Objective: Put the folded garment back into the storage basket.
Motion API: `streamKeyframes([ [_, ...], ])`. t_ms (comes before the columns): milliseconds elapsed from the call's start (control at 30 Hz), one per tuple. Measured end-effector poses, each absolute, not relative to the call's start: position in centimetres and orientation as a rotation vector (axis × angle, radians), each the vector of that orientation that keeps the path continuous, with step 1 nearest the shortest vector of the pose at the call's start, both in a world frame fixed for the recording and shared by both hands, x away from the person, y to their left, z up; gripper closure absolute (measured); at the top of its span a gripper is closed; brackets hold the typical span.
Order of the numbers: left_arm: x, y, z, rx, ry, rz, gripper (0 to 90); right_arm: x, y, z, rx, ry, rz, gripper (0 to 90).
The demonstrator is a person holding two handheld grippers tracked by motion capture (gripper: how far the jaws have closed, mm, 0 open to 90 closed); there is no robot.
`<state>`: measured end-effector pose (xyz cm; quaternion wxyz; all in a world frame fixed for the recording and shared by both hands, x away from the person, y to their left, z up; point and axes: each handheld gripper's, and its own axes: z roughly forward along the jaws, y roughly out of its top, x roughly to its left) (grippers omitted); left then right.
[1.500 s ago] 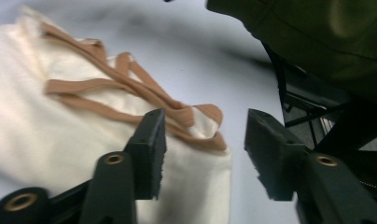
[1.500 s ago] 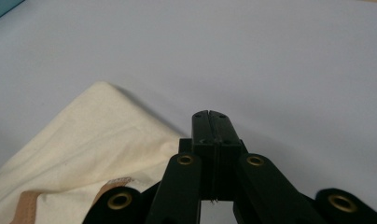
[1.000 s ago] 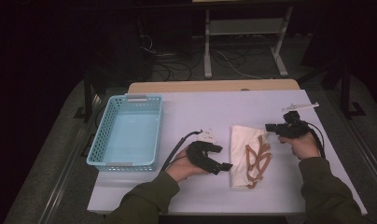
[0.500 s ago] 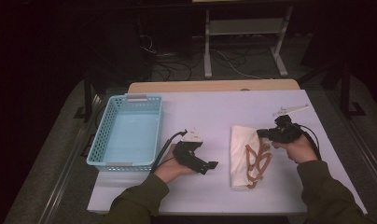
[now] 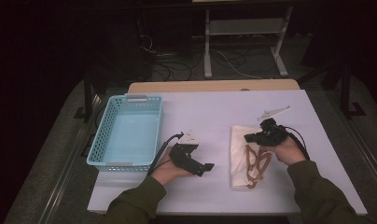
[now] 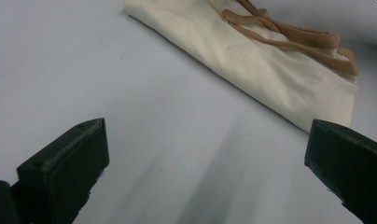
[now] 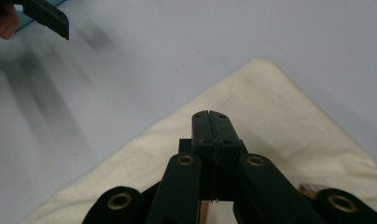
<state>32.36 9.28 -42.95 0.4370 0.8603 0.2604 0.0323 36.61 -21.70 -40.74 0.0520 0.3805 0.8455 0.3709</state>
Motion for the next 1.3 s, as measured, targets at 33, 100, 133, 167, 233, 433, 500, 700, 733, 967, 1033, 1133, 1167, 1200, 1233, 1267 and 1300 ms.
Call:
streamKeyframes([
  [33, 32.4, 9.3, -43.0, 2.141, 0.647, 0.079, 0.0, 36.7, -21.4, -40.9, 1.151, 2.579, 1.117, 88.6],
  [100, 32.4, 9.3, -43.0, 2.140, 0.648, 0.077, 0.0, 36.8, -20.8, -41.2, 1.142, 2.600, 1.099, 88.6],
  [133, 32.4, 9.3, -43.0, 2.138, 0.649, 0.075, 0.0, 36.9, -20.5, -41.4, 1.136, 2.608, 1.085, 88.6],
  [167, 32.4, 9.3, -43.1, 2.138, 0.650, 0.074, 0.0, 36.9, -20.2, -41.6, 1.133, 2.617, 1.071, 88.6],
  [233, 32.4, 9.4, -43.1, 2.135, 0.652, 0.067, 0.0, 37.1, -19.7, -42.0, 1.123, 2.633, 1.040, 88.6],
  [433, 32.5, 9.2, -43.2, 2.136, 0.652, 0.071, 0.0, 37.2, -19.3, -42.9, 1.125, 2.655, 0.966, 88.6],
  [500, 32.3, 9.1, -43.2, 2.145, 0.645, 0.075, 0.0, 37.1, -19.4, -43.1, 1.124, 2.656, 0.955, 88.6],
  [700, 32.3, 9.0, -43.3, 2.146, 0.647, 0.074, 0.0, 36.9, -19.7, -43.0, 1.128, 2.656, 0.938, 88.6],
  [733, 32.4, 9.0, -43.3, 2.147, 0.646, 0.073, 0.0, 36.9, -19.8, -42.9, 1.128, 2.658, 0.937, 88.6],
  [967, 32.4, 9.1, -43.2, 2.148, 0.643, 0.071, 0.0, 36.7, -20.3, -42.6, 1.134, 2.649, 0.923, 88.5],
  [1033, 32.4, 9.1, -43.3, 2.149, 0.645, 0.070, 0.0, 36.7, -20.5, -42.5, 1.147, 2.644, 0.918, 88.5],
  [1133, 32.4, 9.0, -43.3, 2.152, 0.642, 0.070, 0.0, 36.5, -21.0, -42.3, 1.160, 2.640, 0.918, 88.5],
  [1167, 32.4, 9.0, -43.3, 2.152, 0.642, 0.070, 0.0, 36.5, -21.1, -42.3, 1.159, 2.635, 0.921, 88.5],
  [1200, 32.4, 9.0, -43.2, 2.152, 0.642, 0.068, 0.0, 36.5, -21.1, -42.3, 1.159, 2.635, 0.921, 88.5],
  [1233, 32.4, 9.0, -43.3, 2.152, 0.642, 0.068, 0.0, 36.5, -21.2, -42.3, 1.160, 2.636, 0.923, 88.5],
  [1267, 32.4, 9.0, -43.3, 2.152, 0.643, 0.067, 0.0, 36.5, -21.4, -42.2, 1.163, 2.633, 0.923, 88.5],
  [1300, 32.4, 9.0, -43.3, 2.154, 0.642, 0.067, 0.0, 36.4, -21.5, -42.2, 1.167, 2.634, 0.924, 88.5],
])
